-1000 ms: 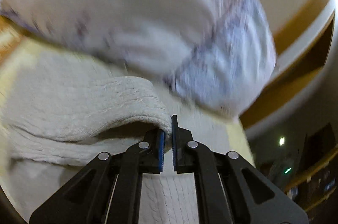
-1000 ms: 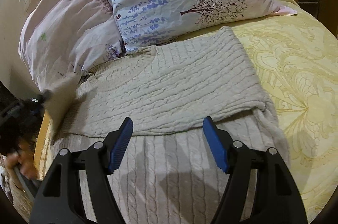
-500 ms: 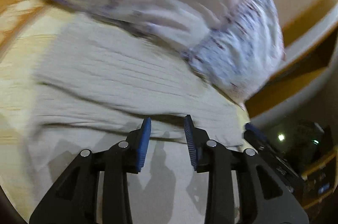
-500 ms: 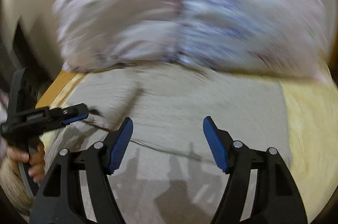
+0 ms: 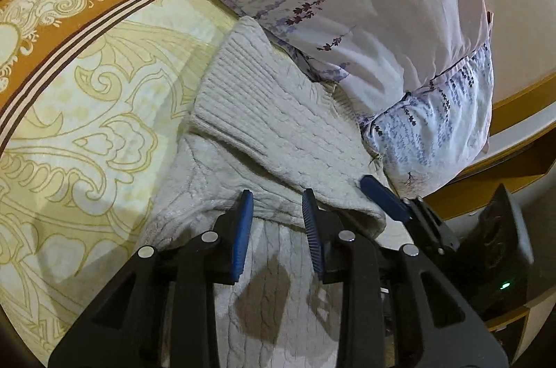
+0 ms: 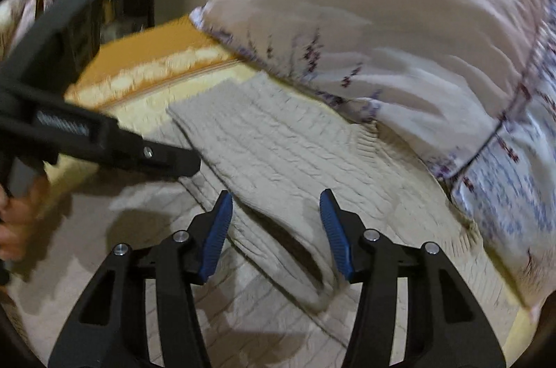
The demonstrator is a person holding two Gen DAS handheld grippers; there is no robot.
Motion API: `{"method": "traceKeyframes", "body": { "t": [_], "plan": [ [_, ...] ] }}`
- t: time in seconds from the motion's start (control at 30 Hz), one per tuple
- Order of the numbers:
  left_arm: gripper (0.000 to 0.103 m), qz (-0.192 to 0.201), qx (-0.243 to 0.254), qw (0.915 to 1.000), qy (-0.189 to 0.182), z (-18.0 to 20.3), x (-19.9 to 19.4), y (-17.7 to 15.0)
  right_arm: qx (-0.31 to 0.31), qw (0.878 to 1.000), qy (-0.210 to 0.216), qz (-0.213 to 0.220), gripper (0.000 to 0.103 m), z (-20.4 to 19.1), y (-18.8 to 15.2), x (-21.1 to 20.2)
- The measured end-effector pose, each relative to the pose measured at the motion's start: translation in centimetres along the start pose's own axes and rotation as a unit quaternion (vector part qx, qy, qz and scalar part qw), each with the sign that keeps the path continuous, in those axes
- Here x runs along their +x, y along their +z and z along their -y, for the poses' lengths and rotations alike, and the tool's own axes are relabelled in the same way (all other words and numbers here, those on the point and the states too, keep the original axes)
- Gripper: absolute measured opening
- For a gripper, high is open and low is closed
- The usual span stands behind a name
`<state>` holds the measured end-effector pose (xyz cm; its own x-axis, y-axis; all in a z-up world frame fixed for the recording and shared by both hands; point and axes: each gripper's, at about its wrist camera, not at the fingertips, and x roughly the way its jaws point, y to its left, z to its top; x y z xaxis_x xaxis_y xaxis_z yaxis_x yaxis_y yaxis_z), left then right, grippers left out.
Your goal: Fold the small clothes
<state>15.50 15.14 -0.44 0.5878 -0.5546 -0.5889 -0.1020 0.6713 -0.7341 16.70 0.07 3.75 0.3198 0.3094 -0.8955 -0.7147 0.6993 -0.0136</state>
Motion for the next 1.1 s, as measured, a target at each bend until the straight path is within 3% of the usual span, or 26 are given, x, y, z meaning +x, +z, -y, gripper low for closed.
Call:
{"method": "traceKeyframes", "body": {
  "t": [0.1,0.17,0.2,0.23,0.43,0.53,0.6,0.63,0.7,0.8,0.9,1.0,1.1],
  "plan": [
    [0.031,0.001,-0.005,1.0000,-0.002,0.0,0.1,0.0,-0.022,1.000,-0.013,-0.002,0.051,-0.5,-0.3,0.7],
    [0.031,0.000,-0.006,1.0000,-0.002,-0.1,0.1,0.0,-0.025,1.000,-0.019,0.001,0.042,-0.7,-0.3,0.8],
    [0.031,0.000,-0.006,1.0000,-0.002,-0.2,0.1,0.0,-0.020,1.000,-0.024,0.000,0.020,-0.7,-0.2,1.0],
    [0.031,0.001,-0.005,1.0000,0.000,-0.2,0.1,0.0,-0.008,1.000,-0.030,-0.005,0.009,-0.4,0.0,1.3],
    [0.030,0.002,-0.002,1.0000,0.005,0.0,0.2,0.0,0.115,0.992,-0.034,0.044,0.007,3.5,-0.6,-1.2],
    [0.030,0.002,0.002,1.0000,0.008,0.1,0.3,0.0,0.242,0.966,-0.056,0.077,0.007,7.9,-3.3,-4.4],
    [0.030,0.003,0.007,0.9999,0.010,0.2,0.4,-0.1,0.362,0.926,-0.057,0.084,0.007,11.8,-6.9,-6.4],
    [0.030,0.002,0.009,0.9999,0.011,0.3,0.4,-0.1,0.429,0.899,-0.039,0.080,0.007,13.7,-9.5,-7.0],
    [0.030,0.002,0.013,0.9998,0.014,0.6,0.6,-0.1,0.480,0.875,-0.014,0.051,0.007,15.0,-12.2,-6.5],
    [0.030,0.001,0.020,0.9996,0.020,0.8,0.7,-0.1,0.497,0.867,0.013,0.017,0.014,15.2,-14.4,-5.3],
    [0.030,0.000,0.016,0.9997,0.017,0.8,0.8,-0.1,0.507,0.862,0.010,0.022,0.023,15.3,-14.7,-5.4],
    [0.030,0.000,0.016,0.9997,0.016,0.7,0.8,-0.1,0.509,0.860,-0.019,0.026,0.029,15.7,-14.7,-6.2],
    [0.030,-0.001,0.019,0.9997,0.017,0.7,0.8,-0.1,0.523,0.851,-0.048,0.014,0.031,16.6,-15.0,-6.2]
  ]
}}
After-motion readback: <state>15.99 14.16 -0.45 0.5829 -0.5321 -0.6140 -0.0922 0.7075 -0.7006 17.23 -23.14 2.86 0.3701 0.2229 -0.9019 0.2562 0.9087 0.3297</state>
